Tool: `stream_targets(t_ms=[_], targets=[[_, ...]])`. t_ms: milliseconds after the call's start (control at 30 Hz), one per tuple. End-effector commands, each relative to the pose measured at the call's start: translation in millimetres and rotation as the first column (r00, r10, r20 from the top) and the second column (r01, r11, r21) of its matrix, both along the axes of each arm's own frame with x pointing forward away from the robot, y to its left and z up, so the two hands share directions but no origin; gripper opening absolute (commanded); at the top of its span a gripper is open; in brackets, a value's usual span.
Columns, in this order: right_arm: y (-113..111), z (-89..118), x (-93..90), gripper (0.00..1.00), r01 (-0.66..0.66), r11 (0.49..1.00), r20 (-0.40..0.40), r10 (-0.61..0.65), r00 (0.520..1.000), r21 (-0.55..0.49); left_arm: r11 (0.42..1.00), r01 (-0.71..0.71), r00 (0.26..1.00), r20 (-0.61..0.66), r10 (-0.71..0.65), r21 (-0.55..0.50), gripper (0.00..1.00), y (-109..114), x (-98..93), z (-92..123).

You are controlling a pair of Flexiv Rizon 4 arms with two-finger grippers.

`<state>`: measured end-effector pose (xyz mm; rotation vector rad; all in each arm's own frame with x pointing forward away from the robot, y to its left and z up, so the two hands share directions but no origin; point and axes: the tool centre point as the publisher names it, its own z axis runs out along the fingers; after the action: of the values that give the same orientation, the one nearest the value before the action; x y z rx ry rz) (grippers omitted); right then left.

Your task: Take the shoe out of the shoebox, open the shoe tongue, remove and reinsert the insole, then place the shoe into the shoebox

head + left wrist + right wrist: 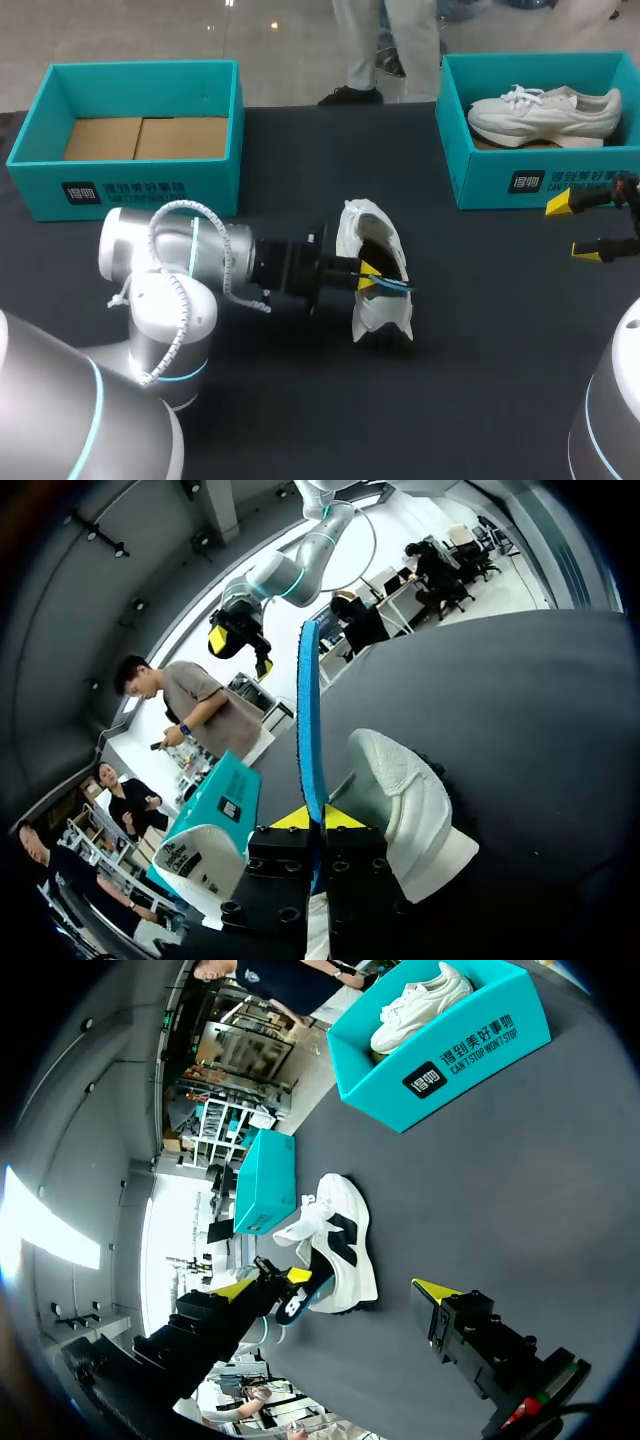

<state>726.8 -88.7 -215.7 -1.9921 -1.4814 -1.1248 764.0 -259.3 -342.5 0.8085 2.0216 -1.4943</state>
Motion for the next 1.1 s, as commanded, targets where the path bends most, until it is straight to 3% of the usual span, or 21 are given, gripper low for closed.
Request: stream_targets(t_ms=[33, 100, 133, 167, 267, 467, 600, 633, 1100], targets=[[1, 0, -1.1, 1.0, 0.002, 1.0, -0.002, -0.002, 1.0, -0.004, 1.0, -0.007, 1.0, 0.0, 0.007, 0.005, 0.0, -8, 5.0, -3], [1, 0, -1.1, 1.0, 0.002, 1.0, -0.002, -0.002, 1.0, -0.004, 1.0, -0.011, 1.0, -0.002, 0.011, 0.005, 0.0, -6, 4.7, 0], [1, 0, -1.1, 1.0, 0.002, 1.0, -0.002, -0.002, 1.0, -0.004, 1.0, -0.012, 1.0, -0.003, 0.012, 0.003, 0.11, -5, 3.3, 2], [1, 0, -1.1, 1.0, 0.002, 1.0, -0.002, -0.002, 1.0, -0.004, 1.0, -0.013, 1.0, -0.004, 0.013, 0.002, 0.36, -3, 1.4, 4], [1, 0, -1.1, 1.0, 0.002, 1.0, -0.002, -0.002, 1.0, -0.004, 1.0, -0.01, 1.0, -0.009, 0.01, -0.008, 0.47, 1, -4.3, 11], [1, 0, -1.1, 1.0, 0.002, 1.0, -0.002, -0.002, 1.0, -0.004, 1.0, 0.004, 1.0, -0.015, -0.004, -0.024, 0.37, 7, -17.5, 19], [1, 0, -1.1, 1.0, 0.002, 1.0, -0.002, -0.002, 1.0, -0.004, 1.0, 0.017, 1.0, -0.016, -0.017, -0.02, 0.13, 8, -21.9, 18], [1, 0, -1.1, 1.0, 0.002, 1.0, -0.002, -0.002, 1.0, -0.004, 1.0, 0.02, 1.0, -0.018, -0.021, -0.012, 0.0, 7, -21.6, 15], [1, 0, -1.1, 1.0, 0.002, 1.0, -0.002, -0.002, 1.0, -0.004, 0.999, 0.024, 0.998, 0.049, -0.026, 0.043, 0.0, -1, 1.0, -5]])
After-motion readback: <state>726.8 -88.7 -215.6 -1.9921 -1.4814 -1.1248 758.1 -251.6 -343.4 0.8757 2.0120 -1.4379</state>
